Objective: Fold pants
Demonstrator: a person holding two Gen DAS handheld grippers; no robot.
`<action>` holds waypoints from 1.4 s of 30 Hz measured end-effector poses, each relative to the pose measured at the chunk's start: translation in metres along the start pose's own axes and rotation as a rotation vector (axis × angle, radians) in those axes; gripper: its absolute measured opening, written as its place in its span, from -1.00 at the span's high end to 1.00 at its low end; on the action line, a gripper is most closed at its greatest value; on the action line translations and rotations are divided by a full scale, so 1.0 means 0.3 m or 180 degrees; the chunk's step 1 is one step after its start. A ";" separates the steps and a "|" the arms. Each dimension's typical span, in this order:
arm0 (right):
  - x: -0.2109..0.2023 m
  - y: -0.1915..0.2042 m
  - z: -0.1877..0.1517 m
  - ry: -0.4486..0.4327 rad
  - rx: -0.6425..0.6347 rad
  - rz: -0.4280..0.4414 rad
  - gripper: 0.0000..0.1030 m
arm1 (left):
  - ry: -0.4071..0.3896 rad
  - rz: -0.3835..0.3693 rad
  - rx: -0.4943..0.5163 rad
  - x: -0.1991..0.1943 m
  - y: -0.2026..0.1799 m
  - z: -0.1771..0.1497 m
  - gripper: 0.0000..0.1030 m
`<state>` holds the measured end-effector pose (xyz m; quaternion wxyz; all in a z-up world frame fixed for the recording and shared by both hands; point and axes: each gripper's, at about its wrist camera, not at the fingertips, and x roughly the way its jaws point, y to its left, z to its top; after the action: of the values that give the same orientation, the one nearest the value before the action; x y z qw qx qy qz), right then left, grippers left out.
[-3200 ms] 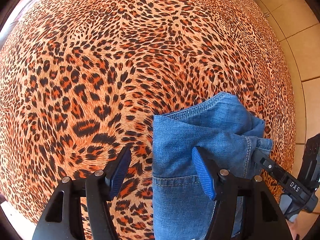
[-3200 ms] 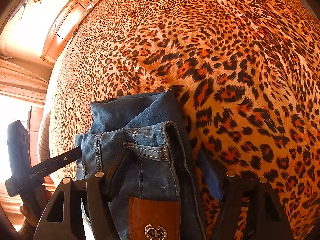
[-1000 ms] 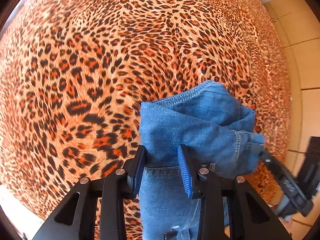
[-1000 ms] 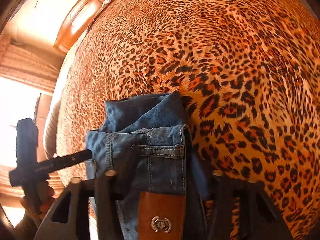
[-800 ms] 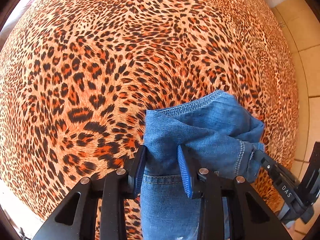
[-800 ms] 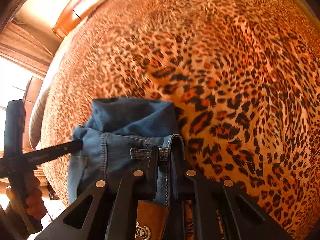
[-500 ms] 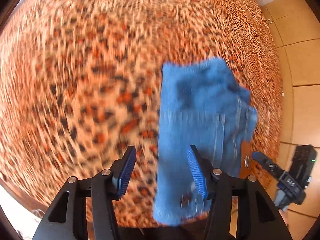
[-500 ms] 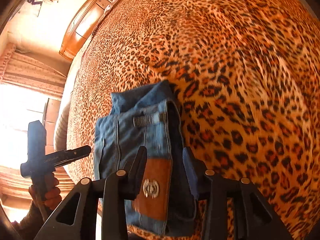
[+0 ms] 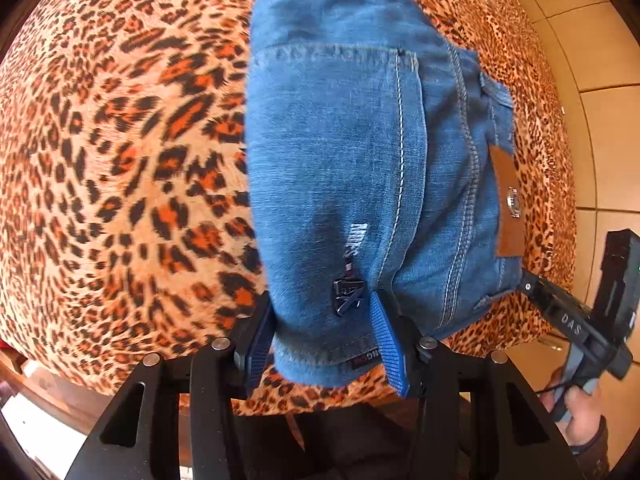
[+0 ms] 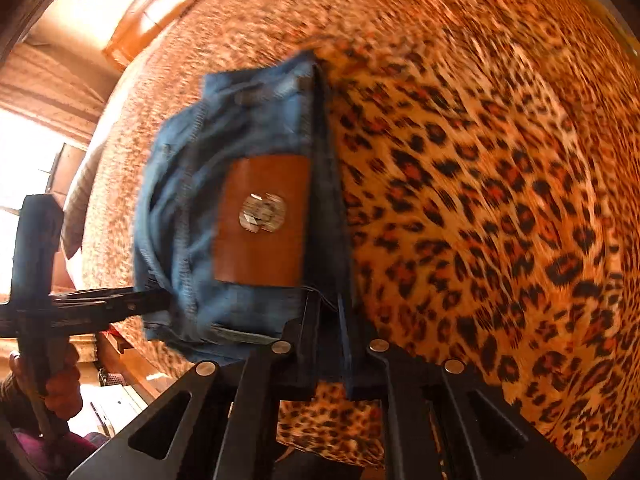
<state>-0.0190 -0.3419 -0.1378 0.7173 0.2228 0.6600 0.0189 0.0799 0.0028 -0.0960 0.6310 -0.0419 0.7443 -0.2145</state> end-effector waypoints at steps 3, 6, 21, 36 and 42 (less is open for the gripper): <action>-0.085 -0.058 0.010 -0.0257 0.0321 0.0376 0.70 | -0.0266 0.0177 0.0099 -0.125 0.042 -0.020 0.15; -0.155 -0.086 0.080 -0.0536 0.0500 0.0618 -0.13 | -0.0564 0.0143 -0.0036 -0.224 0.081 0.025 -0.11; 0.122 0.145 0.358 -0.0228 -0.0062 0.0272 -0.33 | -0.0469 0.0239 -0.0339 -0.015 -0.006 0.287 -0.35; 0.021 0.147 0.230 -0.0197 -0.0096 0.0062 -0.56 | -0.0364 0.0067 -0.0443 0.008 0.048 0.308 -0.60; 0.031 0.160 0.235 -0.0277 -0.0065 0.0011 -0.42 | -0.0364 -0.0125 -0.0385 -0.002 0.048 0.310 0.15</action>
<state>0.0622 -0.3164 -0.1279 0.7475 0.2171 0.6275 0.0172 0.1720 -0.0087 -0.1113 0.6645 -0.1067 0.7177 -0.1788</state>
